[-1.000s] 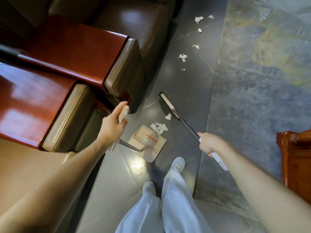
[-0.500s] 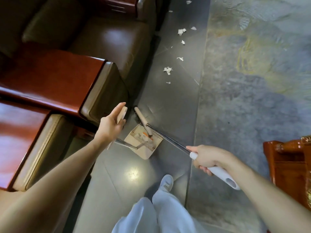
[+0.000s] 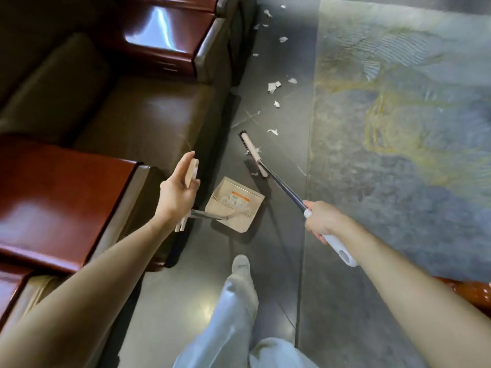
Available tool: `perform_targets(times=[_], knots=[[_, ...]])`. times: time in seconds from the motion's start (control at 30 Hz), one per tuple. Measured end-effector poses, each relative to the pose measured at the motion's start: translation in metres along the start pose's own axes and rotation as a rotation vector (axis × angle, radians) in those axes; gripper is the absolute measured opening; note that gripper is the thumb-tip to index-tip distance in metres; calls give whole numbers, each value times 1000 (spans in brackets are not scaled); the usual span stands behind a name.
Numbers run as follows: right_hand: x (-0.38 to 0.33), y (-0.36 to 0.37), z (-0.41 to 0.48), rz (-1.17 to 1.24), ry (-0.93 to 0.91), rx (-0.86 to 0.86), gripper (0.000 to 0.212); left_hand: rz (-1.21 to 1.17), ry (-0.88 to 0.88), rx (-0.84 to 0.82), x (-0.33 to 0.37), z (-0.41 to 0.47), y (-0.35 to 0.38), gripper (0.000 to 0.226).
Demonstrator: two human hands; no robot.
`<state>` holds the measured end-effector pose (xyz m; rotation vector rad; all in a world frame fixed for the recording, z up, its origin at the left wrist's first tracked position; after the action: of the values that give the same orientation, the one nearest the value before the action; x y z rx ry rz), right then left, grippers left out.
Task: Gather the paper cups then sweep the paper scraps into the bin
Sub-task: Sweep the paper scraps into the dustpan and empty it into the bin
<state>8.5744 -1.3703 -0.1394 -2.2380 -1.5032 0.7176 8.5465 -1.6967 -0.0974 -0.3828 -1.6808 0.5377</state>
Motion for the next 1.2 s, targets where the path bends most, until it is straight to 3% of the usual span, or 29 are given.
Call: perform_targets(times=[0.3,0.53,0.73,0.87,0.93,1.07,1.2], knots=[[-16,-113,132,-16,8,97,51,-8,-100,-95,4,134,51,60],[-50,-201,214,-226,-6,-3,57,-31,-202,-41,12,205,71,62],[-63,-219,238,-536,-60,-267,71,-65,-283,71,18,243,67,63],[-47,-228,219,-592,-96,-462,77,-63,-278,50,36,267,88,63],[-34,-243,211,-529,-89,-510,80,-41,-252,44,46,281,90,63],[-11,-282,219,-115,-39,-491,80,-6,-202,10,59,306,93,62],[-13,-312,226,-98,-93,-392,80,-39,-175,17,74,332,102,63]])
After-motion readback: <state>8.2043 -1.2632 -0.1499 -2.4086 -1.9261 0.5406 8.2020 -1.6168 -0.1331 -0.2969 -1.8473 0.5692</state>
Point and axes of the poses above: each hand's wrist, its own z-axis towards the middle knuckle, its own y-axis out of the palm, x = y × z, the point moved 9 cm from there along z, towards the middle knuckle, and after that the axes turned 6 degrees about -x, right-handed, at the moved point
